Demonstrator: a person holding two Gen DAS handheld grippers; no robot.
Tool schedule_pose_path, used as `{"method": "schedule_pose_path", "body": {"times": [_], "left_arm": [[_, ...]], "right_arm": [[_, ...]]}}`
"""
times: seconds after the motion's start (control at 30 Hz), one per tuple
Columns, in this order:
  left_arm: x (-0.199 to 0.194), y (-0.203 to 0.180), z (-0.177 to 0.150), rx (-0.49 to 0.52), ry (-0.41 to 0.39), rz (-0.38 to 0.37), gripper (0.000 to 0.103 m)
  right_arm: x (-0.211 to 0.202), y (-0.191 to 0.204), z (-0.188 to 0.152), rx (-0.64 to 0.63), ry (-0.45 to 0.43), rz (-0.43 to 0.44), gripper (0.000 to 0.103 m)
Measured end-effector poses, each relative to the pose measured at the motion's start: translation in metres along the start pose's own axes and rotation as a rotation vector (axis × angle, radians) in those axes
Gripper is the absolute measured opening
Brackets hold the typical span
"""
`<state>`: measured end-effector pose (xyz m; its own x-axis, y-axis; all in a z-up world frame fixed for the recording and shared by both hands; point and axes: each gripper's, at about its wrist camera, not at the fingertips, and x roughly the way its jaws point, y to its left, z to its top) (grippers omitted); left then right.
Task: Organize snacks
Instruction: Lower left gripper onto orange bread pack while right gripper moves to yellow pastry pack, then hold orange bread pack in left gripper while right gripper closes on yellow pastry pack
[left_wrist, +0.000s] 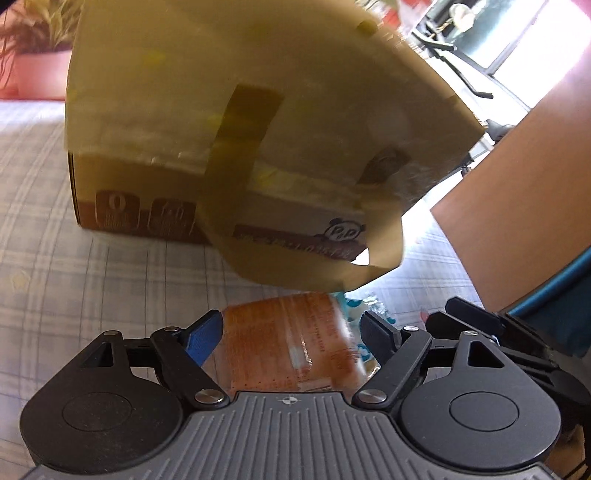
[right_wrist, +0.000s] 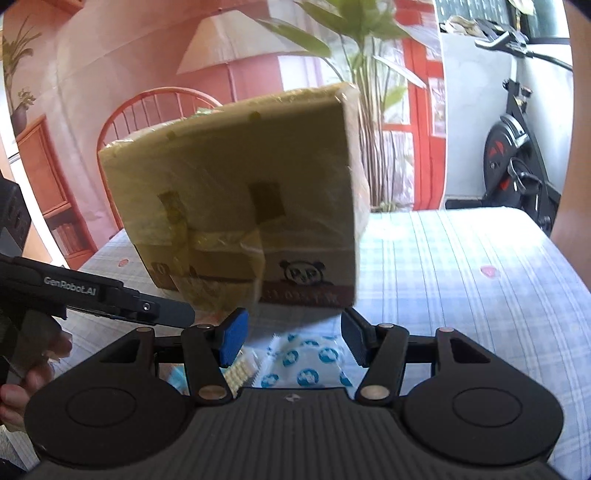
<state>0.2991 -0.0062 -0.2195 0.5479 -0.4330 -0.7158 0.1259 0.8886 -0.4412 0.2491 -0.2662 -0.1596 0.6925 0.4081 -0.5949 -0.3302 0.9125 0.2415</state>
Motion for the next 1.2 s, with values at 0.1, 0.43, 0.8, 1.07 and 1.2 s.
{"method": "schedule_pose_path", "body": {"times": [0.1,0.43,0.8,1.07,1.2], "left_arm": [[0.005,-0.002,-0.003,0.031,0.012,-0.034,0.086],[0.019,-0.002,-0.008,0.000,0.040,0.007,0.086],[0.017,0.000,-0.017,-0.007,0.022,-0.027,0.078],[-0.016,-0.006,-0.018,0.081,-0.063,0.013,0.077],[-0.032,-0.007,-0.022,0.111,-0.100,0.048,0.077]], "right_arm": [[0.002,-0.004,-0.005,0.015,0.011,0.000,0.059],[0.005,-0.001,-0.019,0.033,0.049,0.024,0.059],[0.005,0.005,-0.032,0.033,0.088,0.031,0.059],[0.004,0.010,-0.044,0.023,0.129,0.049,0.059],[0.005,0.013,-0.052,0.018,0.153,0.052,0.059]]}}
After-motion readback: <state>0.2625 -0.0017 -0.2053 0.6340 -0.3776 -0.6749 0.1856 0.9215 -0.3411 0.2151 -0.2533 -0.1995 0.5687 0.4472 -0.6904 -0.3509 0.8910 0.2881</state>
